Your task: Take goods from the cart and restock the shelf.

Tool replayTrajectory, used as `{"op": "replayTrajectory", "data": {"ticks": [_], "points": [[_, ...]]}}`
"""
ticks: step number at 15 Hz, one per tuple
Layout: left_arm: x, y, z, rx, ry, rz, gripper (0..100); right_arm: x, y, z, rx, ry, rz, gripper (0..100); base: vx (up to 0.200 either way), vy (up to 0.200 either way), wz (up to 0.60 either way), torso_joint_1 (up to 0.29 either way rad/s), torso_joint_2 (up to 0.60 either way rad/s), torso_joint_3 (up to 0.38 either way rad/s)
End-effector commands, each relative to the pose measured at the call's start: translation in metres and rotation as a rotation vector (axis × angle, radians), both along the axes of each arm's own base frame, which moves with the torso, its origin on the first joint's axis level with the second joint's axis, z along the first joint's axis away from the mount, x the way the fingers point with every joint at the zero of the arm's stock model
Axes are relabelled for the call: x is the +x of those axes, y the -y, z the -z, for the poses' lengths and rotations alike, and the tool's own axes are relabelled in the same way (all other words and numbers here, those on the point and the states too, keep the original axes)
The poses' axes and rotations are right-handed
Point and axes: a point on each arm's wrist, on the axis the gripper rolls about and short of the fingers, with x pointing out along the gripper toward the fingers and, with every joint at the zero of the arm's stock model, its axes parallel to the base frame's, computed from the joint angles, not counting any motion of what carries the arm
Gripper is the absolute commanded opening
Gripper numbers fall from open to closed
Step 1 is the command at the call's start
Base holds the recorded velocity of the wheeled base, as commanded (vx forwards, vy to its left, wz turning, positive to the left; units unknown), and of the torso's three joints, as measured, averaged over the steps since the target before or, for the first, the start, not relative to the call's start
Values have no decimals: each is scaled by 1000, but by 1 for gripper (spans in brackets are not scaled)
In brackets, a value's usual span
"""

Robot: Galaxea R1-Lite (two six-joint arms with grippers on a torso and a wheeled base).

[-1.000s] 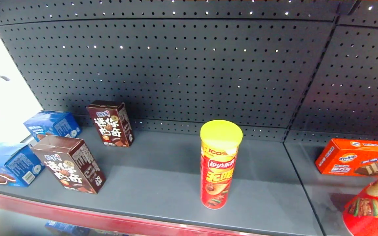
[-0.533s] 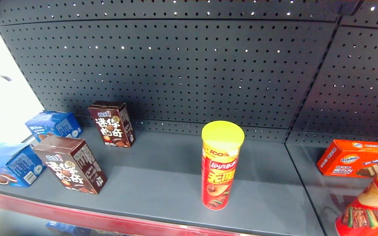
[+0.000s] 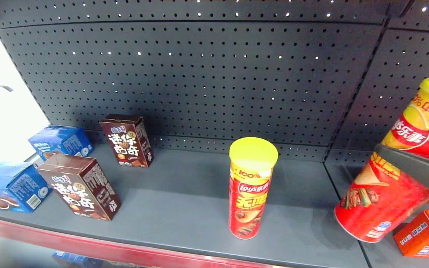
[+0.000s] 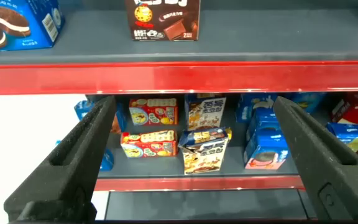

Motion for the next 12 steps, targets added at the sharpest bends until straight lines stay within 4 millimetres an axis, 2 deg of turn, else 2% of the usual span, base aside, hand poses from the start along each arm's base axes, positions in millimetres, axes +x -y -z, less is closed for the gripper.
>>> {"op": "replayTrajectory", "data": {"ticks": [1,4,8,12], "points": [[0,0,0,0,-1,-1,100,24,-16,19,-62,-85,-2,0,0,0,0,0,0,0],[0,0,0,0,0,-1,100,49,-34,30,-58,-80,16,0,0,0,0,0,0,0],[0,0,0,0,-1,-1,100,67,-54,39,-61,-87,75,0,0,0,0,0,0,0],[0,0,0,0,-1,-1,100,78,-66,47,-71,-95,106,0,0,0,0,0,0,0]]}}
